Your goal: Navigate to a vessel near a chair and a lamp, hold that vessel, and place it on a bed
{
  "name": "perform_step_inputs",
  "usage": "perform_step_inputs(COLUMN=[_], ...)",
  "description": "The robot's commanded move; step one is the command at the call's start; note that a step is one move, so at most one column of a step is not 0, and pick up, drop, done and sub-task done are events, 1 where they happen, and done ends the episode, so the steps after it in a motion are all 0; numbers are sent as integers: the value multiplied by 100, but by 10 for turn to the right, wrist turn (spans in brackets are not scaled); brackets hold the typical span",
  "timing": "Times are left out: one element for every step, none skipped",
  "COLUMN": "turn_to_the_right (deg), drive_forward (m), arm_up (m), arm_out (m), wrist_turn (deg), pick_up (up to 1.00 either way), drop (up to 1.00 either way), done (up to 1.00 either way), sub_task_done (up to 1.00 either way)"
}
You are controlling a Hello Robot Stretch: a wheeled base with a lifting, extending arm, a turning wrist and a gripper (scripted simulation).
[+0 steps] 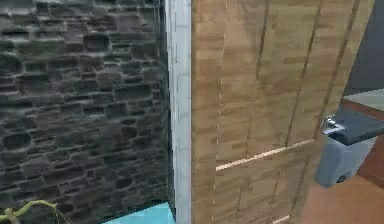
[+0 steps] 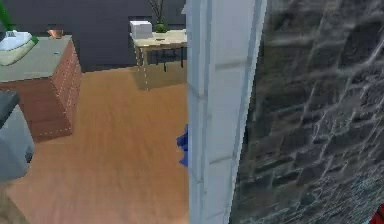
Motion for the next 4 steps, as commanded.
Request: perform_step_inputs(turn_to_the_right=[450,30,-420,0], drive_forward=[0,0,0,30], arm_up=[0,0,0,0], arm_out=[0,0,0,0], wrist_turn=[0,0,0,0], pick_up=[0,0,0,0], drop=[0,0,0,0], done=[0,0,0,0], sub_task_done=[0,0,0,0])
